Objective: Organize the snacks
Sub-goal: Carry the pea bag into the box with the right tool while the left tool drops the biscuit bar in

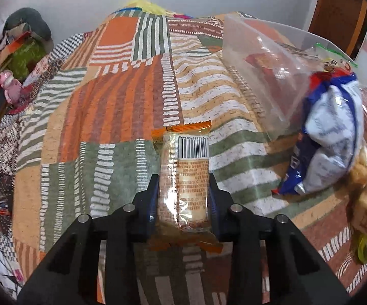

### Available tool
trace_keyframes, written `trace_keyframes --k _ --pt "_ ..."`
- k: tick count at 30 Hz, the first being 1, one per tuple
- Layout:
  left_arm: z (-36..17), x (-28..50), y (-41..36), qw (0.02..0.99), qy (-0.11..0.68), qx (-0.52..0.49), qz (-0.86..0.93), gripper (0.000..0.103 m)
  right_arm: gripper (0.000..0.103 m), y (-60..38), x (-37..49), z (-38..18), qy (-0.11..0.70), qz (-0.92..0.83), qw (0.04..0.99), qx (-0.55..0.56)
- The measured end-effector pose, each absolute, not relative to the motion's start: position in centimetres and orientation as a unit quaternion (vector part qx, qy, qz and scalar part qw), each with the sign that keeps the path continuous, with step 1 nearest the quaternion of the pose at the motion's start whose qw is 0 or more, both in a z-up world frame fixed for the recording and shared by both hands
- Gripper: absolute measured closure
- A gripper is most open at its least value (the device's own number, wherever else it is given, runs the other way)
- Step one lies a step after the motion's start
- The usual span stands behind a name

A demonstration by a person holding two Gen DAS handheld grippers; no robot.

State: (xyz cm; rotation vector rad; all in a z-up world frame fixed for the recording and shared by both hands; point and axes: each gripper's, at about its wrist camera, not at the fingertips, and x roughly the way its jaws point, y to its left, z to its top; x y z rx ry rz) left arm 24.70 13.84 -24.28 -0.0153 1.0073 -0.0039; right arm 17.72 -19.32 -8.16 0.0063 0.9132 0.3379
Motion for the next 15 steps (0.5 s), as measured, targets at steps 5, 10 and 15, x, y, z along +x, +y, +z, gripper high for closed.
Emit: trace_keyframes --k 5,10,15 --pt "-20.8 23.7 13.2 0.891 0.454 -0.013 -0.003 0.069 0.06 -19.4 17.7 -6.7 0.418 0.162 0.894 0.005" --pt "-16.3 22.7 11.8 0.91 0.414 -0.026 -0.008 0.069 0.06 -19.4 17.8 -5.3 0.396 0.166 0.903 0.009" --pt "-12.4 23.3 9.8 0.923 0.382 -0.041 -0.034 0.069 0.06 -18.8 18.8 -3.6 0.371 0.169 0.913 0.008"
